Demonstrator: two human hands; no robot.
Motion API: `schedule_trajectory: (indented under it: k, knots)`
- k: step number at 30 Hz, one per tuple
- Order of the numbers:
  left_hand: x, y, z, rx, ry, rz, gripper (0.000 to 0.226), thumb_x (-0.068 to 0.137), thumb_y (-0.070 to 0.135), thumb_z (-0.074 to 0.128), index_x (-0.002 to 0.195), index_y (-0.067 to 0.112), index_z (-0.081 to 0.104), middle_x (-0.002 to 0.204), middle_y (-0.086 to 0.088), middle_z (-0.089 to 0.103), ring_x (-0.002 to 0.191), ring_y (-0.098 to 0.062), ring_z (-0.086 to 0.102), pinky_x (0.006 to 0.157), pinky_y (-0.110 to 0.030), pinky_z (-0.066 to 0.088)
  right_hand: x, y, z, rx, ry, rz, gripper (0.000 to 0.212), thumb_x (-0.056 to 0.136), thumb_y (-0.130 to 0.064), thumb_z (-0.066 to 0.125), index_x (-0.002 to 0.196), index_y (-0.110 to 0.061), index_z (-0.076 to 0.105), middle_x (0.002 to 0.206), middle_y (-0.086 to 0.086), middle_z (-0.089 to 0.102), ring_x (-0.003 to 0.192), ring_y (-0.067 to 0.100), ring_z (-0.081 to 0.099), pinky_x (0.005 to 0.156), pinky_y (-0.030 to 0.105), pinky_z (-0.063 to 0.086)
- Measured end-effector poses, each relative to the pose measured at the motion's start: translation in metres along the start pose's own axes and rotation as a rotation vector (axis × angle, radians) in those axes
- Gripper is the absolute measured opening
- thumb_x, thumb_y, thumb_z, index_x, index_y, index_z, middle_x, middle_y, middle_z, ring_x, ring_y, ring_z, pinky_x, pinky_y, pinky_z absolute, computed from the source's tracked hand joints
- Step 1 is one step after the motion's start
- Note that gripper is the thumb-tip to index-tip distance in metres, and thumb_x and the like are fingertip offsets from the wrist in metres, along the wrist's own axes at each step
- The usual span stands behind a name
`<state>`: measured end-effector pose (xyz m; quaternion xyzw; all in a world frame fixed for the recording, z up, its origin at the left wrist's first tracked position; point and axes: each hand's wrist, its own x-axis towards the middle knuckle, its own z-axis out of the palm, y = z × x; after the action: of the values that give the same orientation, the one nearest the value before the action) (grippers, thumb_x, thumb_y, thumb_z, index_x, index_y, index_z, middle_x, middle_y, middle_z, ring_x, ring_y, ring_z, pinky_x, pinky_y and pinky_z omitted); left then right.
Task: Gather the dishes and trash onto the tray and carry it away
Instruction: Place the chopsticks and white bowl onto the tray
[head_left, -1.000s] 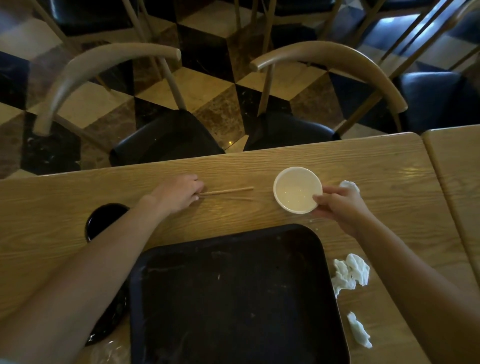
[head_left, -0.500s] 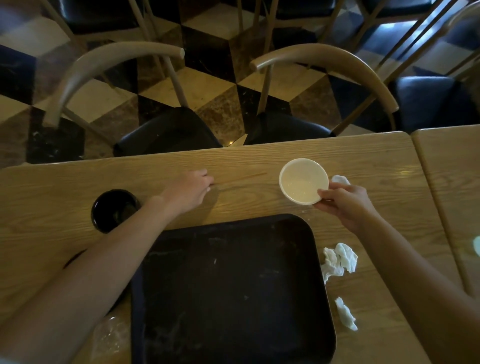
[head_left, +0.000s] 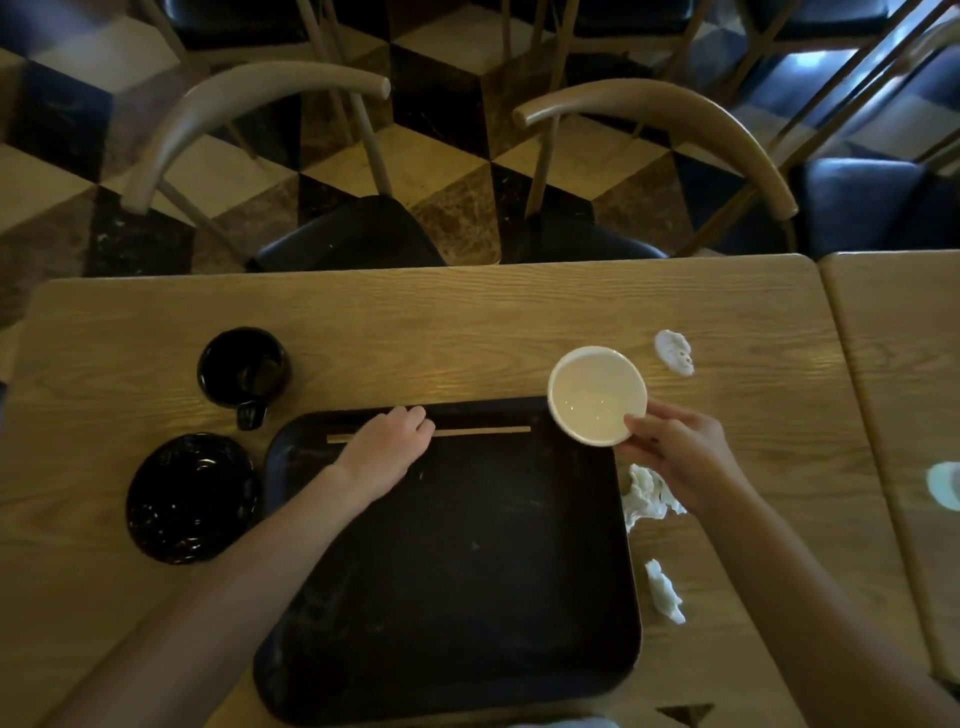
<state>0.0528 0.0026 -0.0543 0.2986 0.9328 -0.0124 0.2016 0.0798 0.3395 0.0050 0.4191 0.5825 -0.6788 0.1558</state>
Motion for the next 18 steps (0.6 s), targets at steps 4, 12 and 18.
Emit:
schedule_trajectory:
  k: [4,12,18]
  knots:
    - [0.001,0.003,0.004,0.005,0.054,-0.072,0.042,0.079,0.004,0.076,0.118,0.013,0.064,0.114,-0.006,0.065,0.101,-0.02,0.065,0.085,-0.031,0.056,-0.006,0.02,-0.001,0.012,-0.016,0.027,0.034,0.089,0.005,0.067,0.122,0.0,0.067,0.106,0.02,0.074,0.093,0.027,0.076,0.078,0.036,0.062]
    - [-0.007,0.005,0.007,-0.036,0.074,-0.104,0.042,0.071,0.0,0.081,0.11,0.011,0.069,0.102,-0.006,0.066,0.088,-0.021,0.066,0.074,-0.033,0.058,-0.011,0.038,0.0,-0.035,-0.012,0.05,0.028,0.088,0.004,0.068,0.115,-0.004,0.071,0.108,0.018,0.074,0.096,0.027,0.075,0.074,0.033,0.062]
    - [-0.001,0.007,0.005,-0.076,0.095,-0.134,0.044,0.071,-0.001,0.08,0.112,0.012,0.069,0.105,-0.006,0.067,0.093,-0.022,0.067,0.079,-0.033,0.058,-0.01,0.047,0.007,-0.051,0.014,0.064,0.032,0.087,0.004,0.068,0.119,-0.003,0.071,0.107,0.015,0.074,0.097,0.027,0.074,0.075,0.034,0.063]
